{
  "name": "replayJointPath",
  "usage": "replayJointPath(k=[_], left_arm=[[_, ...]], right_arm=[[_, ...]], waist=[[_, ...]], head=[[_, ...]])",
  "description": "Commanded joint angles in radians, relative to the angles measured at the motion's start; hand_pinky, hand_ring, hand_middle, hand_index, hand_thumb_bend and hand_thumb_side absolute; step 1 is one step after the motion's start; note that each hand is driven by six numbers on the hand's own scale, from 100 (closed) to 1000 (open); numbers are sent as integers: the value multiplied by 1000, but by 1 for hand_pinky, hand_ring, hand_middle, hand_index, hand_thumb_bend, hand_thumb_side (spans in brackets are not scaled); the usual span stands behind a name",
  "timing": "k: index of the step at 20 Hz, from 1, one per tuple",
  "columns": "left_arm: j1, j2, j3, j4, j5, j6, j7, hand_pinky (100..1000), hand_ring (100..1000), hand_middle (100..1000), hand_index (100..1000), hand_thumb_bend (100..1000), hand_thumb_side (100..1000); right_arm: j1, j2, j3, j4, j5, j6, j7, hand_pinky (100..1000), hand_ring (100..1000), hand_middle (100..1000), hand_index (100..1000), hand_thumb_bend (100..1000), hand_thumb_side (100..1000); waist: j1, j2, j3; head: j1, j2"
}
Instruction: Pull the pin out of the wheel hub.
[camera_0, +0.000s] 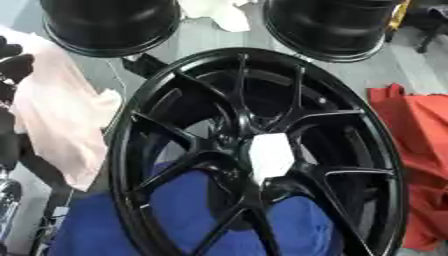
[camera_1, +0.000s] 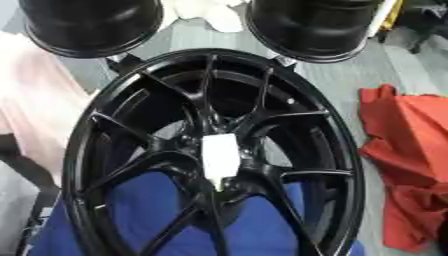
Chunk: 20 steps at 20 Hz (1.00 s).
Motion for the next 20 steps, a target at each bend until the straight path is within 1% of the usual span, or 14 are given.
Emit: replayJointPath(k=[1,2,3,4,5,6,7,9,12,13,14,15,19,20], left_arm=[[-5,14,11,-15,-8,-1,3,847,723,656,750,150,771],[-6,14,10,-15,-8,-1,3,847,722,656,750,150,772],[-7,14,9,-15,-8,-1,2,846,722,656,750,150,771],[-8,14,10,-15,-8,-1,2,846,722,656,750,150,770],[-9,14,10,-15,-8,-2,2,846,722,656,750,149,770],[-11,14,10,-15,-8,-3,2,846,722,655,750,149,770],[-12,15,9,-15,-8,-4,2,846,722,655,750,148,770],[-14,14,7,-15,-8,-4,-1,846,721,655,750,147,769],[-16,14,6,-15,-9,-5,-1,845,721,655,750,146,768],[-17,13,6,-15,-9,-6,-1,846,720,654,750,145,769],[-18,13,5,-15,-8,-6,-2,846,720,654,749,148,747],[-20,13,3,-15,-8,-5,-4,846,720,654,749,145,771],[-26,13,0,-15,-9,-4,-9,845,719,653,750,141,768],[-27,14,1,-15,-10,-6,-8,845,718,653,750,140,767]], right_arm=[[-24,-24,-35,-41,-10,-9,-21,738,804,853,879,300,141],[-32,-18,-45,-61,-32,-11,-55,711,758,816,852,169,253],[-38,-12,-53,-84,-63,-15,-105,685,694,776,833,100,352],[-43,-7,-55,-113,-104,-25,-163,673,665,757,821,100,371],[-45,-4,-51,-142,-148,-41,-226,664,642,737,806,100,366],[-48,-1,-43,-168,-190,-58,-290,652,614,709,772,100,375],[-54,3,-32,-196,-235,-77,-353,647,603,696,757,100,434],[-63,12,-2,-247,-320,-115,-441,655,605,700,756,100,417],[-71,24,48,-329,-403,-165,-485,663,610,705,758,100,376],[-72,27,60,-350,-414,-172,-487,661,609,703,758,100,352],[-78,32,74,-378,-420,-182,-483,658,607,701,757,100,263],[-84,40,89,-407,-421,-189,-476,657,606,700,756,100,288],[-96,59,131,-497,-399,-188,-450,647,589,682,742,100,217],[-100,62,137,-516,-389,-185,-447,648,588,680,741,180,192]], waist=[[0,-11,2],[0,-10,4],[0,-9,5],[1,-9,6],[1,-8,8],[1,-7,10],[1,-5,13],[2,-2,19],[4,0,25],[4,0,27],[4,3,30],[5,5,33],[11,10,38],[12,11,40]], head=[[1,-5],[1,-3],[2,-2],[2,-3],[0,-4],[-1,-5],[-3,-5],[-8,-5],[-12,-8],[-13,-9],[-15,-11],[-18,-9],[-25,-8],[-26,-10]])
